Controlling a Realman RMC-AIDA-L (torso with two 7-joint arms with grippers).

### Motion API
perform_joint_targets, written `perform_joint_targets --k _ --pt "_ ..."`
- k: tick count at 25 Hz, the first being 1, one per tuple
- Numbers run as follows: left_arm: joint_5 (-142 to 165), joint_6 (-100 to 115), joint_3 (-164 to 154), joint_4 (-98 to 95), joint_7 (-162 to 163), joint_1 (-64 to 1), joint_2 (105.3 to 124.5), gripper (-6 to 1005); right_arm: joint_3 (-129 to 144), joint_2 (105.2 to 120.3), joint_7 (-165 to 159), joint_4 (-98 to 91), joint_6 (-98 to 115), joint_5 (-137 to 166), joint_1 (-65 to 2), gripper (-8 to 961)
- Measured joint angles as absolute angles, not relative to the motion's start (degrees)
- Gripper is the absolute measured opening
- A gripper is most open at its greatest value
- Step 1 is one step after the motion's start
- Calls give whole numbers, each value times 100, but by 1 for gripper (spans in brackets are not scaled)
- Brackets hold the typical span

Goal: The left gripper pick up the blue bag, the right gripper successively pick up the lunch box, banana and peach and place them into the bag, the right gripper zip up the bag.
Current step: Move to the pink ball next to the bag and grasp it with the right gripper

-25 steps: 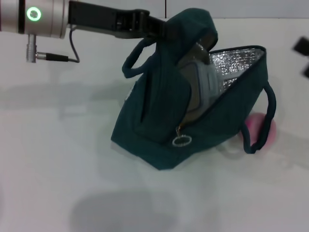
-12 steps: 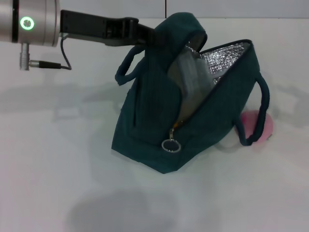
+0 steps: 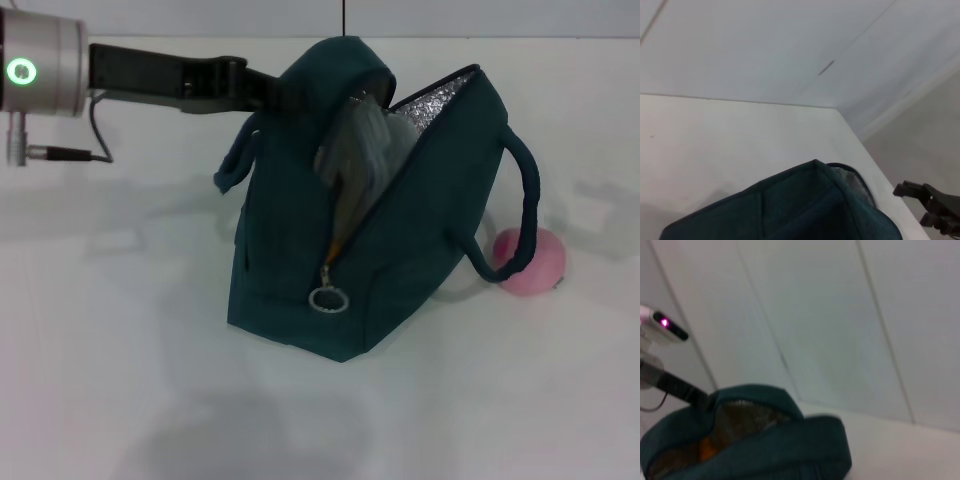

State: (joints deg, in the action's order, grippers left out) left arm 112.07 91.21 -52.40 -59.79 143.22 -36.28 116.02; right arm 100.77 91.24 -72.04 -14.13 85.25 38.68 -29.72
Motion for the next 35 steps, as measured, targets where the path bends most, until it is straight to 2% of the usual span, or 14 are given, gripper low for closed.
perform_joint_targets --k 2,7,9,12,13,16,20,21,22,23,24,25,29,35 --pt "11209 9122 -5201 -5978 14313 -3551 11583 55 10076 9095 -7442 -1450 8431 4165 -3155 749" --pt "11211 9123 -5123 -5976 14299 -3419 11552 55 9786 8848 -8500 -2014 7861 5110 -3432 748" --pt "11213 9123 -5118 -5976 14298 -3396 11537 55 9334 8796 -9207 -2323 7609 5971 -3536 745" --pt "11215 9120 -5115 -5976 14299 -3389 11533 55 8441 8824 -10310 -3068 7589 7485 -3641 741" --pt "11216 9116 -5112 -5976 14299 -3387 11532 55 8103 8890 -10829 -3510 7617 8233 -3649 740" --pt "11259 9110 -5044 -5976 14299 -3390 11534 55 7275 9255 -12073 -4892 7843 10218 -3670 736" --pt "11351 9102 -4970 -5972 14300 -3458 11570 56 6243 10045 -12981 -6444 8794 12417 -3718 730" --pt "11354 9096 -4967 -5968 14300 -3484 11574 56 6008 10330 -13144 -6887 9130 13001 -3756 729" --pt "11354 9095 -4967 -5968 14300 -3492 11575 56 5900 10536 -13261 -7181 9353 13419 -3799 727" --pt "11352 9094 -4967 -5968 14299 -3501 11575 56 5882 10627 -13314 -7305 9445 13617 -3826 726" --pt "11349 9091 -4966 -5967 14300 -3507 11575 56 5852 10871 -13426 -7520 9650 14047 -3926 725" --pt "11342 9090 -4965 -5968 14300 -3511 11574 56 5860 11026 -13491 -7543 9772 14320 -4030 724" --pt "11342 9088 -4965 -5967 14262 -3548 11586 56 5876 11271 -13499 -7001 9788 14665 -4310 719" --pt "11343 9087 -4966 -5967 14230 -3576 11595 56 6286 11452 -13449 -6444 9233 14719 -4377 717"
